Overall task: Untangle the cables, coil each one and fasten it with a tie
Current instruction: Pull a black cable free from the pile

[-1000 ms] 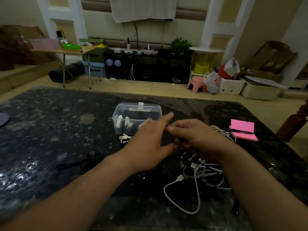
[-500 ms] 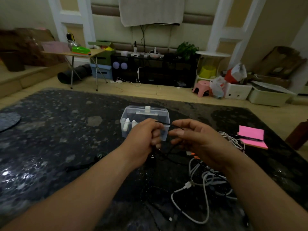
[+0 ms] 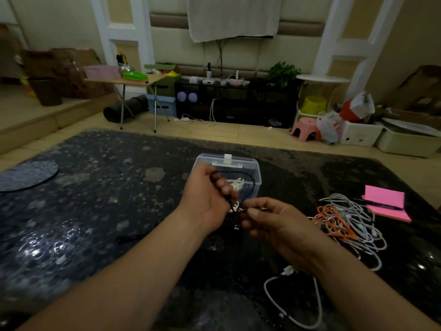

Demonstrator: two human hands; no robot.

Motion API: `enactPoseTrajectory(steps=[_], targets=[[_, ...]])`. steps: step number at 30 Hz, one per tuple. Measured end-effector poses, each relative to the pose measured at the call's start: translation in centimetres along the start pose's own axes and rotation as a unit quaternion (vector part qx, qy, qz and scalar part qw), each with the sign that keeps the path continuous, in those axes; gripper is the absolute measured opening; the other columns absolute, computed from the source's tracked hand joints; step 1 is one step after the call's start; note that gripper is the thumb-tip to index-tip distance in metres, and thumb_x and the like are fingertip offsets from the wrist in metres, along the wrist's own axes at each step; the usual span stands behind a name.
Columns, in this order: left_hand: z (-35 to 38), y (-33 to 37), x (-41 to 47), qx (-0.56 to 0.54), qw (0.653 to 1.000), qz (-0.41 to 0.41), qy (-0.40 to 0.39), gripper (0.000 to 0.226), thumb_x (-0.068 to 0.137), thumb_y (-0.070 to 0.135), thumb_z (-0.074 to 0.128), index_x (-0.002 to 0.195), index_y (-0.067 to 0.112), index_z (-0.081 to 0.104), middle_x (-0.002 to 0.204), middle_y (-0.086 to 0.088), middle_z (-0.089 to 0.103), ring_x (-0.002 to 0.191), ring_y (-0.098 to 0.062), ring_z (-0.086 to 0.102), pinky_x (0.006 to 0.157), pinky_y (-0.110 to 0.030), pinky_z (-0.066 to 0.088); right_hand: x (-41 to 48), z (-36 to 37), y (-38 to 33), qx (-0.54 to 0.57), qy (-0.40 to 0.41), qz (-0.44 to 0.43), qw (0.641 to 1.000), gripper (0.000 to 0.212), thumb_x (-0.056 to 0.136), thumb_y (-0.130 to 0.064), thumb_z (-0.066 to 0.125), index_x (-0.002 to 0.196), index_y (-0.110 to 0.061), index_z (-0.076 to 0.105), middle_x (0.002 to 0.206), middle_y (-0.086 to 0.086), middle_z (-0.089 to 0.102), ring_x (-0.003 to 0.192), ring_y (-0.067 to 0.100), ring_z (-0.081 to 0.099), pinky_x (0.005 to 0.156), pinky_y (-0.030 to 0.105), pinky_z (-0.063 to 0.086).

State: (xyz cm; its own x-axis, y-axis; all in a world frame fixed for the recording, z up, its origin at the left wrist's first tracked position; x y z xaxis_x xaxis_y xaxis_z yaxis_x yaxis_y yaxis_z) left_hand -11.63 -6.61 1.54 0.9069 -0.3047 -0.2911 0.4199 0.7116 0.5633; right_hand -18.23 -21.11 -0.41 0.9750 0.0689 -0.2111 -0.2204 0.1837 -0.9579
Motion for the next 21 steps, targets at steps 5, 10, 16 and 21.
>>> enactPoseTrajectory(steps=[5,10,16,21], targets=[[-0.2,-0.2,-0.4,0.172,0.984,0.034,-0.029,0.024,0.104,0.024,0.055,0.081,0.019,0.051,0.069,-0.001,0.044,0.061,-0.015,0.047,0.064,-0.032,0.046,0.5,0.5,-1.5,0.089,-0.007,-0.035,0.995,0.027,0.095,-0.003,0.065,0.122,-0.006,0.069,0.099,0.013,0.076,0.079,0.018,0.073,0.067,0.027,0.062],[0.9,-0.4,-1.5,0.489,0.856,0.138,-0.092,0.032,0.109,0.039,0.047,0.102,0.013,0.064,0.075,0.006,0.065,0.064,-0.010,0.056,0.066,-0.034,0.045,0.8,-0.4,-2.5,0.036,0.070,-0.079,0.994,0.017,0.098,-0.003,0.067,0.115,-0.006,0.069,0.087,0.011,0.077,0.072,0.018,0.072,0.061,0.027,0.059],[1.0,-1.2,-1.8,0.697,0.670,0.193,-0.166,0.026,0.108,0.041,0.046,0.106,0.021,0.063,0.100,-0.004,0.069,0.093,-0.024,0.066,0.088,-0.056,0.054,0.0,-1.5,-4.0,-0.065,0.090,-0.116,0.987,0.012,0.105,-0.014,0.059,0.117,-0.014,0.063,0.078,0.007,0.072,0.066,0.019,0.067,0.056,0.029,0.055],[0.9,-0.6,-1.6,0.644,0.732,0.160,-0.149,0.027,0.108,0.042,0.051,0.104,0.018,0.063,0.079,0.001,0.066,0.072,-0.015,0.060,0.075,-0.046,0.053,-0.4,-1.4,-4.0,-0.108,0.112,-0.115,0.981,0.019,0.109,-0.021,0.054,0.099,-0.013,0.067,0.075,0.007,0.072,0.061,0.016,0.065,0.054,0.026,0.051]])
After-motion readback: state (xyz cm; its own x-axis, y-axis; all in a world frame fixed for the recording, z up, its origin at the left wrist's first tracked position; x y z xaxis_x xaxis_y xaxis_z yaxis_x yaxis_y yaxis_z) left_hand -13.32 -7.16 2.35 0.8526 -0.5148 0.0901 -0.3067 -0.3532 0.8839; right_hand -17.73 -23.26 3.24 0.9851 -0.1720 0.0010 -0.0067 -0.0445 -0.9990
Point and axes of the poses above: each hand's wrist, its own x-axis towards the middle knuckle, its own z-axis out of the palm, y = z × x, the point moved 5 cm from there along x, towards the middle knuckle
